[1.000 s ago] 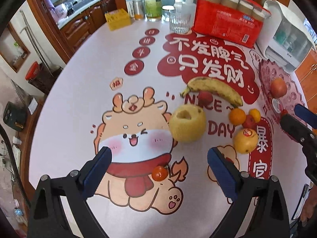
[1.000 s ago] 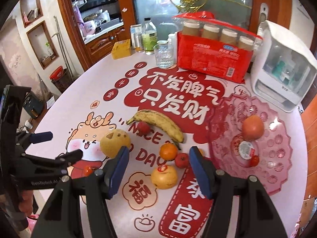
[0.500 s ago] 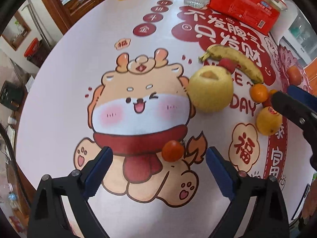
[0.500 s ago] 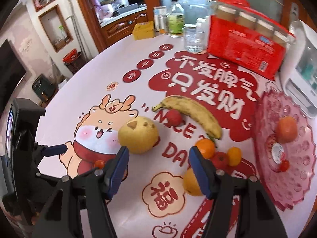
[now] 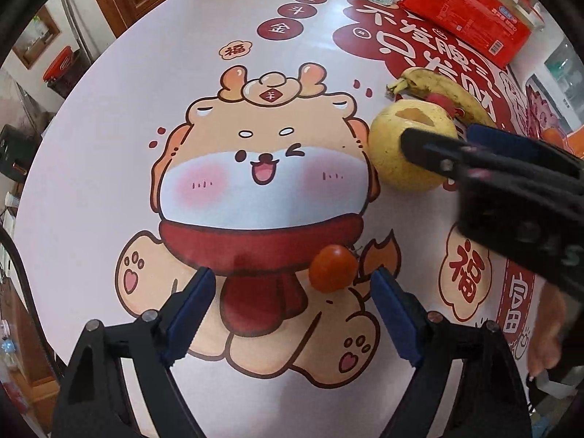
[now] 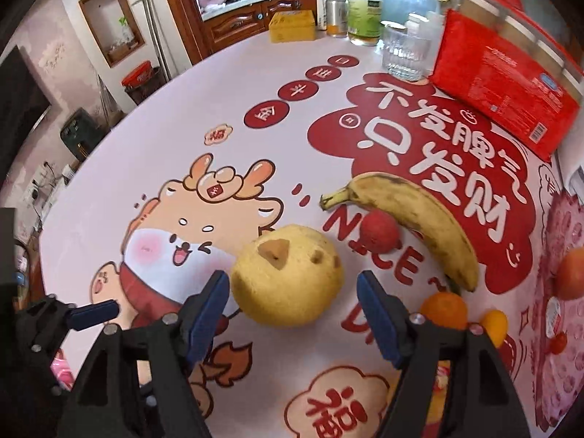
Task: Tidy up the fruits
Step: 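Grasp the yellow pear with the right tool while the left tool grasps a small tomato, then carry the pear and tomato over the pink bowl with both tools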
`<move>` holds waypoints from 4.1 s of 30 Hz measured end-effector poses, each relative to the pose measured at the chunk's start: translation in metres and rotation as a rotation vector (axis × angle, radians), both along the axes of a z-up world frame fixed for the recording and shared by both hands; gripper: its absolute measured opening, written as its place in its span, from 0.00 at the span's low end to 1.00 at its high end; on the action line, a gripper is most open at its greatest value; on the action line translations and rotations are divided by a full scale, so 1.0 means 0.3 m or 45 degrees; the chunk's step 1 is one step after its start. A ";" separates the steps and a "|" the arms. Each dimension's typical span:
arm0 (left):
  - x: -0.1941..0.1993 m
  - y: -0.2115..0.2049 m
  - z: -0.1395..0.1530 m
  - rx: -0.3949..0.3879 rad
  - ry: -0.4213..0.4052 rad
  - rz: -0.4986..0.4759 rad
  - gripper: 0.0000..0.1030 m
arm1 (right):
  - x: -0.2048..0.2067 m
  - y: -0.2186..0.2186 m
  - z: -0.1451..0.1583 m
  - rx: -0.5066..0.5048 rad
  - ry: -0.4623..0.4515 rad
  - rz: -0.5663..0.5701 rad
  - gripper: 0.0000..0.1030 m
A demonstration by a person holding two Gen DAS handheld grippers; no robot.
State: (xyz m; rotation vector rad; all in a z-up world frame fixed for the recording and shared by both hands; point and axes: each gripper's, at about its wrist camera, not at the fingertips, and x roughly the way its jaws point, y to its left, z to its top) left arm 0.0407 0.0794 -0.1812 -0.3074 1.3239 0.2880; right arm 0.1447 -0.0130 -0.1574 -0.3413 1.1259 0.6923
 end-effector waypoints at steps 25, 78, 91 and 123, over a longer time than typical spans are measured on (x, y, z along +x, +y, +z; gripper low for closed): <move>0.033 0.000 -0.035 -0.048 -0.008 0.003 0.64 | 0.000 0.006 -0.061 -0.052 -0.023 0.014 0.73; 0.543 -0.790 0.490 0.071 -0.433 -0.729 0.25 | 0.056 -0.974 0.409 0.023 -0.328 -0.792 0.73; 0.662 -0.956 0.219 0.062 -0.239 -0.778 0.25 | 0.199 -1.110 0.172 -0.133 -0.235 -0.900 0.73; 0.707 -0.982 0.122 0.085 -0.170 -0.802 0.49 | 0.256 -1.114 0.034 -0.056 -0.083 -0.875 0.74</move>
